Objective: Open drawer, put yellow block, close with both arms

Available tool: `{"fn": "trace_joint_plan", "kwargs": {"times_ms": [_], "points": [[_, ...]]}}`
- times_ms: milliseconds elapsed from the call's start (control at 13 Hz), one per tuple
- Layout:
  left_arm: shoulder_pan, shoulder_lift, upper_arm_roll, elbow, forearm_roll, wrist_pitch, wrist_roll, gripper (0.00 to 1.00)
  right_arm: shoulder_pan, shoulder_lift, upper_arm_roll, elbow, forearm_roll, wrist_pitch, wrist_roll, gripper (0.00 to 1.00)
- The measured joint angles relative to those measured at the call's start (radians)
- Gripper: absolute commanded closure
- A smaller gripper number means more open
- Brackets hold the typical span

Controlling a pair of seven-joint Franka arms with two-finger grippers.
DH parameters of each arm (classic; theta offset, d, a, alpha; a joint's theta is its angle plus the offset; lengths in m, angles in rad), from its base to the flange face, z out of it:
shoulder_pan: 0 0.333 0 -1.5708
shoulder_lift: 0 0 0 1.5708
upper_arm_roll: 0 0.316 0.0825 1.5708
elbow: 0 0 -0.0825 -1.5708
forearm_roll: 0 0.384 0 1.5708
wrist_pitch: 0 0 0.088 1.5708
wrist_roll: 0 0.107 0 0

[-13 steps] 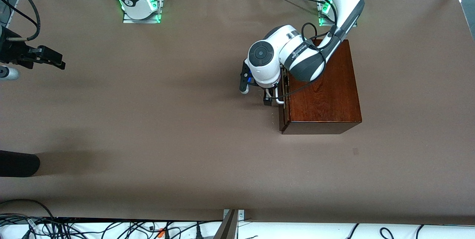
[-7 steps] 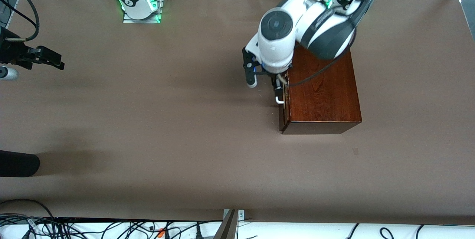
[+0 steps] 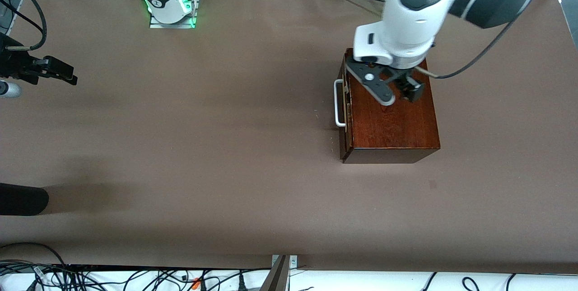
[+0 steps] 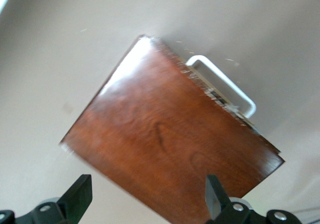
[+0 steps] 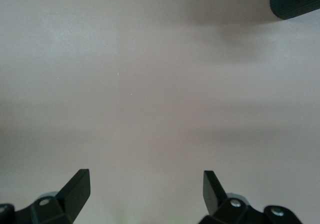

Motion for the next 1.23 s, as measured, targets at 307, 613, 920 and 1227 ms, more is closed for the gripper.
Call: {"fn": "trace_joint_plan", "kwargs": {"times_ms": [307, 613, 920, 1227], "points": [[0.021, -0.139, 0.158, -0.088, -0.088, 0.097, -0.283, 0.0, 0.0, 0.0, -0.001, 0.0, 0.0, 0.001, 0.0, 0.0], [0.107, -0.258, 0.256, -0.256, -0.138, 0.166, -0.45, 0.0, -0.001, 0.0, -0.001, 0.0, 0.0, 0.002, 0.0, 0.0], [0.158, -0.305, 0.343, -0.329, -0.169, 0.21, -0.423, 0.0, -0.001, 0.0, -0.001, 0.0, 0.0, 0.002, 0.0, 0.0], [0.172, -0.307, 0.368, -0.338, -0.181, 0.211, -0.361, 0.0, -0.001, 0.0, -0.001, 0.0, 0.0, 0.002, -0.001, 0.0]]}}
